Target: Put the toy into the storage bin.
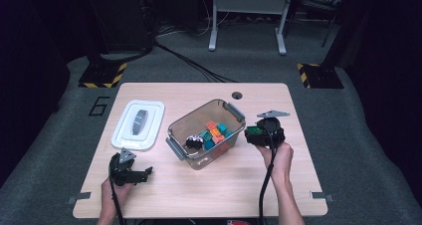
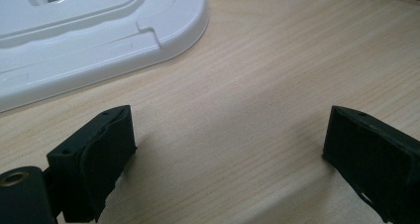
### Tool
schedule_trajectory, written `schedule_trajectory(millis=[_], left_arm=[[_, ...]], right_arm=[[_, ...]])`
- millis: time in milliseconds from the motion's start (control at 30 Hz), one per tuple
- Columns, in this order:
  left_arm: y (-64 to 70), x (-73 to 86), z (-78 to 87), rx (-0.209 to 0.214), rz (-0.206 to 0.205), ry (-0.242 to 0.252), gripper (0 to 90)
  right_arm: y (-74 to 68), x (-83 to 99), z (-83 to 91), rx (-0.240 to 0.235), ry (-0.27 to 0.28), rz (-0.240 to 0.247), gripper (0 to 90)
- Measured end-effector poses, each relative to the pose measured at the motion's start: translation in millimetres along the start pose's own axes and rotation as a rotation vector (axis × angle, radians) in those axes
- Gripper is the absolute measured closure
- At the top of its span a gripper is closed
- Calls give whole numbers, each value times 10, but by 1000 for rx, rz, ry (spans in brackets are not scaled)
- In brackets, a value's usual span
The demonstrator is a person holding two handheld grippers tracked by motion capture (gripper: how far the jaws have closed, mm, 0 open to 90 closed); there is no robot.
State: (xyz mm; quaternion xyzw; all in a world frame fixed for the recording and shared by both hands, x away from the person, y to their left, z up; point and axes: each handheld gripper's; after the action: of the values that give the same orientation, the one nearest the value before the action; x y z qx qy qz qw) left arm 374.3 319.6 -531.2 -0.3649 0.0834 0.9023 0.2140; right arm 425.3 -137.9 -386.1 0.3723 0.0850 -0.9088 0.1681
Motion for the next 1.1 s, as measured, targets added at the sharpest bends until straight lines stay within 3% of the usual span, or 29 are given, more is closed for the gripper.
schedule_trajectory(millis=[333,667,1100], left_arm=[[-1,0,0,0,0,0,56],[-2,0,0,2,-1,0,57],[-2,0,0,3,0,0,57]], right_arm=[[-154,-306,-77,-56,1,67,374],[-334,-406,-301,-100,-44,112,373],[-414,-409,-411,-63,-105,171,368]])
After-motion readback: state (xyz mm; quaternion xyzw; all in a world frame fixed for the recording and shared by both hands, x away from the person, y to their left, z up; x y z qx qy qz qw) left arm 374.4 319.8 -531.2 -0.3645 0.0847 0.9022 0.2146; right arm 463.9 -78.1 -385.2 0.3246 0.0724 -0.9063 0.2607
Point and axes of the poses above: each handheld gripper's, and its own axes: z roughly backward along the jaws, x roughly out of its underside, y roughly to its right, and after that the axes turned 3 degrees about -y, right-handed
